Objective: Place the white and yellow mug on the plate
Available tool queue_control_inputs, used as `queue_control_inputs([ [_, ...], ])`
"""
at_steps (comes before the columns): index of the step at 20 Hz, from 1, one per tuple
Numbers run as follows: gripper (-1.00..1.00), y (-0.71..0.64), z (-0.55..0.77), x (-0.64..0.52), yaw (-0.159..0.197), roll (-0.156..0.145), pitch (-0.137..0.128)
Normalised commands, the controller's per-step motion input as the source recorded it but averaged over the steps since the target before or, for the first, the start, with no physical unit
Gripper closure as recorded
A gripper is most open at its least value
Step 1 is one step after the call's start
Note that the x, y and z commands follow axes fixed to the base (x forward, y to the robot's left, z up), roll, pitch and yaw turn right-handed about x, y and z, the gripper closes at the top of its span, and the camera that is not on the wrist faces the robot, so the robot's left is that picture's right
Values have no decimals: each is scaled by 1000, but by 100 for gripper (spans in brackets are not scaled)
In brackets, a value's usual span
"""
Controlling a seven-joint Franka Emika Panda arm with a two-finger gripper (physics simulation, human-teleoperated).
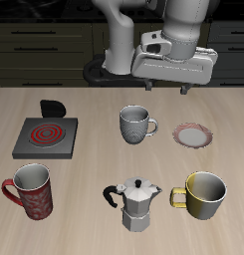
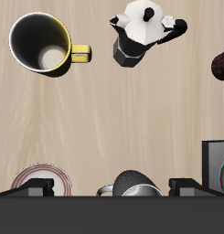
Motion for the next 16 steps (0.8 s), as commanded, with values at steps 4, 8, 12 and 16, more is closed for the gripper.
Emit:
queue_control_inputs([
  [4, -100, 314, 71, 276, 7, -26, -29],
  [8, -100, 263, 96, 185, -5, -9, -14],
  [12, -100, 262, 47, 181, 0, -13, 2],
  [16, -100, 149, 73, 202, -13, 33, 1],
])
